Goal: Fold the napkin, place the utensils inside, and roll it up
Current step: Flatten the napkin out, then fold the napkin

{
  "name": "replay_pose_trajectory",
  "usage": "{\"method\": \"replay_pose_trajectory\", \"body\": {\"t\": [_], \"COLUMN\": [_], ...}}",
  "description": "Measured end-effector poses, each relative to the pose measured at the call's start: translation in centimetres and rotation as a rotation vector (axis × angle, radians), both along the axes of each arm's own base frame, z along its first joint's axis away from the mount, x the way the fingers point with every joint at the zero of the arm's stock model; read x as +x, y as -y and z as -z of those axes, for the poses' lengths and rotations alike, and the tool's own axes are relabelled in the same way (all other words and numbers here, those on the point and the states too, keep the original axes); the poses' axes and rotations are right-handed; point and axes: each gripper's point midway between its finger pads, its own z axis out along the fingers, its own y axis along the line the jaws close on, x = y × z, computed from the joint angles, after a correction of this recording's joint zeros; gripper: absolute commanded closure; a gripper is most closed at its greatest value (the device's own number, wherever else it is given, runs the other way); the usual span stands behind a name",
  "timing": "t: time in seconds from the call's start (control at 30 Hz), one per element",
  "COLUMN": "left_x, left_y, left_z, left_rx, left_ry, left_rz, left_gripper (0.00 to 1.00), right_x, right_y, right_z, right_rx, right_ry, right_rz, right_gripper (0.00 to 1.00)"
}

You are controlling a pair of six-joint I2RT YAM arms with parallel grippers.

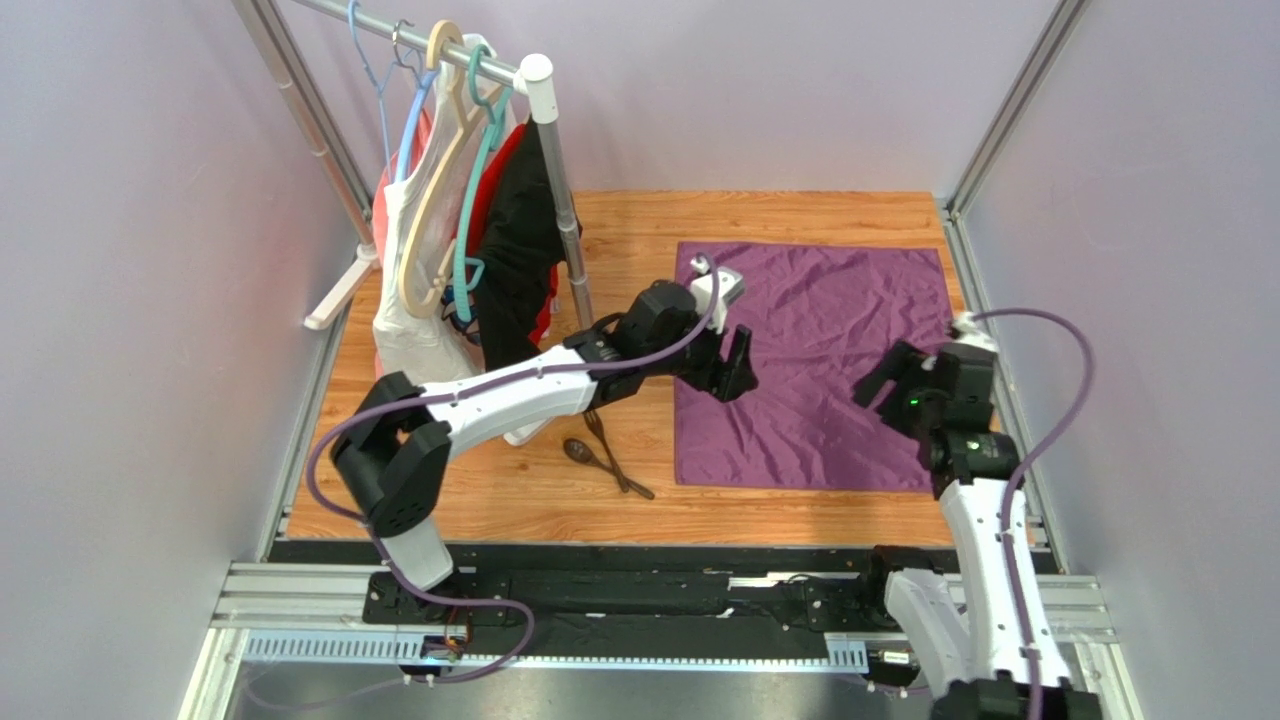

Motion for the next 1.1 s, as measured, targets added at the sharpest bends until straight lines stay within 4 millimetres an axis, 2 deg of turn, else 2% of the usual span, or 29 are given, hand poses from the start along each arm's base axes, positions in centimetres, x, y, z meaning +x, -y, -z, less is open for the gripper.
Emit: {"method": "replay_pose_trajectory", "body": {"t": [0.07,0.17,0.23,0.3,0.4,0.53,0.6,0.67,0.8,0.87,1.1], "left_x": [-0.7,-2.4,-3.8,-5.4,-6.8,-7.4,-7.5,-7.7,-8.3,-8.5,-8.1], "left_y": [-2.3,-6.0,-8.4,-10.7,-13.0,-15.9,-17.5,-19.6,-22.1,-22.6,-23.3], "left_z": [1.4,4.6,6.3,7.1,5.9,2.1,1.3,1.9,4.6,5.3,5.0], "left_rx": [0.035,0.116,0.168,0.217,0.245,0.212,0.195,0.198,0.258,0.284,0.282], "left_ry": [-0.013,-0.066,-0.100,-0.129,-0.129,-0.060,-0.038,-0.038,-0.090,-0.115,-0.116], "left_rz": [-0.036,-0.074,-0.095,-0.104,-0.126,-0.189,-0.226,-0.272,-0.317,-0.323,-0.355], "left_gripper": [0.23,0.25,0.27,0.28,0.28,0.28,0.28,0.28,0.27,0.27,0.26], "right_x": [0.2,-1.0,-1.9,-3.0,-4.4,-4.9,-5.1,-5.8,-6.6,-6.7,-7.2], "right_y": [-4.6,-10.9,-13.6,-16.0,-18.1,-19.8,-21.2,-22.5,-24.7,-25.6,-29.6], "right_z": [0.3,1.4,2.2,3.2,5.0,7.3,8.3,9.5,11.0,11.5,11.6], "right_rx": [-0.017,-0.054,-0.091,-0.140,-0.167,-0.196,-0.227,-0.262,-0.304,-0.342,-0.415], "right_ry": [0.013,0.000,-0.015,-0.018,-0.026,-0.058,-0.065,-0.078,-0.091,-0.088,-0.034], "right_rz": [-0.182,-0.432,-0.539,-0.633,-0.727,-0.794,-0.841,-0.900,-0.981,-1.011,-1.122], "right_gripper": [0.29,0.32,0.36,0.39,0.40,0.41,0.41,0.42,0.45,0.47,0.49]}}
